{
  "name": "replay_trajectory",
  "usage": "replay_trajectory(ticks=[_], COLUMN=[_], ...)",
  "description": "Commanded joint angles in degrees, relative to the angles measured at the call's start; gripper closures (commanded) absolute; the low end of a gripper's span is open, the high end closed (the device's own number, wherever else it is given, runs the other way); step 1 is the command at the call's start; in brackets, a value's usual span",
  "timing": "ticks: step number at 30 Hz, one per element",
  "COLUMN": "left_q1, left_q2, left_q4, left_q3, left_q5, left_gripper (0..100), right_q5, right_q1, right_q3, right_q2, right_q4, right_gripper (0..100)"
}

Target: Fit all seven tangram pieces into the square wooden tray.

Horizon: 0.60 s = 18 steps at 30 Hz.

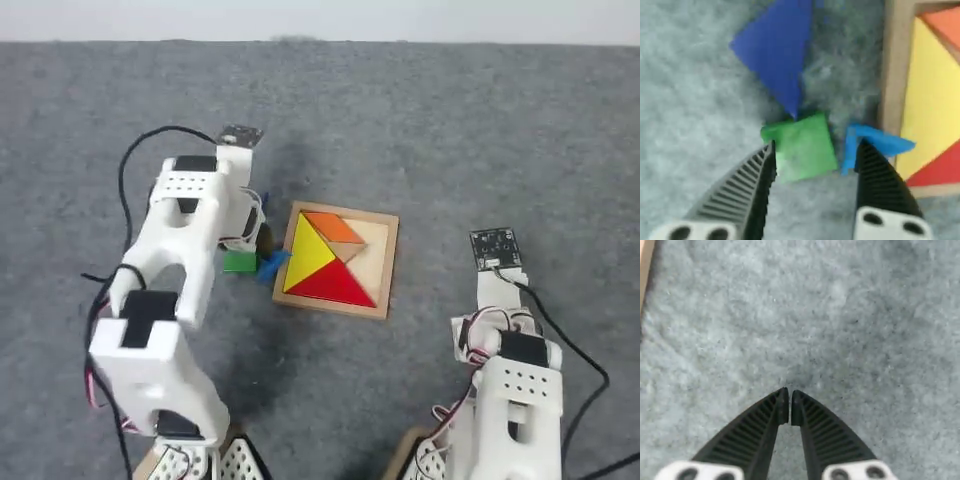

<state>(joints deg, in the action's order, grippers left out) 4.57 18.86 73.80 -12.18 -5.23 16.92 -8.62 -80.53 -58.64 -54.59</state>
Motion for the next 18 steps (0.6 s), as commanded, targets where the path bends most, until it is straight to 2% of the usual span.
replay_trajectory(ticks=[1, 13, 18], left_q1=[1.1, 2.5, 2.5], left_q2=[1.3, 5.5, 5.1], left_q4=[-1.6, -1.7, -3.4], left_q3=[0.5, 0.1, 0.0], left_q5=[0.5, -2.3, -4.2], left_gripper=[76, 78, 88], right_q5=[0.9, 0.9, 0.9], right_q1=[-0.5, -0.5, -0.5], right_q3=[0.3, 0.3, 0.3], right_q2=[-1.3, -1.3, -1.3], right_q4=[1.0, 1.0, 1.0], right_gripper=[97.1, 97.1, 97.1])
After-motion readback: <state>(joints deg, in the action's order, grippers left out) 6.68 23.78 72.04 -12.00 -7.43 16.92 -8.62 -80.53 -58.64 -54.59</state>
